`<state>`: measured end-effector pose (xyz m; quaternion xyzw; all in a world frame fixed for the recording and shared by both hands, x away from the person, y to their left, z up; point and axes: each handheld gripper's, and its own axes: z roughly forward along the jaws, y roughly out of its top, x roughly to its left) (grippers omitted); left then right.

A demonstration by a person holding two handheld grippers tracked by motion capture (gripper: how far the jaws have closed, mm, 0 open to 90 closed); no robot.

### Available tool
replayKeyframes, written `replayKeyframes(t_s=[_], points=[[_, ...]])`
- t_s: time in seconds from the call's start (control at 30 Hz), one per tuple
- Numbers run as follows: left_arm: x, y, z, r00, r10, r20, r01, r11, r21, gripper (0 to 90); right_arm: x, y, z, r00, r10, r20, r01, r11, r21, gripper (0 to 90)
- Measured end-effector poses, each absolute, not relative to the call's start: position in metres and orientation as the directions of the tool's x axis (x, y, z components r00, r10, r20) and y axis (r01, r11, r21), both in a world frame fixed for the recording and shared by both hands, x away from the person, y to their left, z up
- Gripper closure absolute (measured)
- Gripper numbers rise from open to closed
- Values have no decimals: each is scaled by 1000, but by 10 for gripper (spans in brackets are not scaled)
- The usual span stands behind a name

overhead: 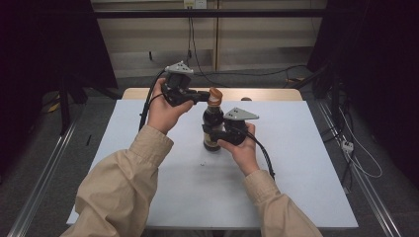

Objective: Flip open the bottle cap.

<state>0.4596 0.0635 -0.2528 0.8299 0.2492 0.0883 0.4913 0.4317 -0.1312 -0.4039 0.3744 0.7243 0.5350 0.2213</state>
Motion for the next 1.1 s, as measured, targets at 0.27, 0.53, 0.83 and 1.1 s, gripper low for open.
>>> replayKeyframes(t_s=[0.27,0.53,0.83,1.1], points=[[460,62,-251,861,498,-98,324,-392,861,900,432,-131,-404,-621,780,80,305,147,941,309],[461,61,-249,859,504,-88,318,-392,863,900,432,-131,-404,-620,781,80,305,146,941,309],[461,60,-247,860,502,-94,320,-387,865,900,431,-131,-404,-620,781,79,304,145,942,308],[463,56,-244,862,498,-91,314,-384,868,900,431,-130,-404,-620,781,75,301,149,942,308]])
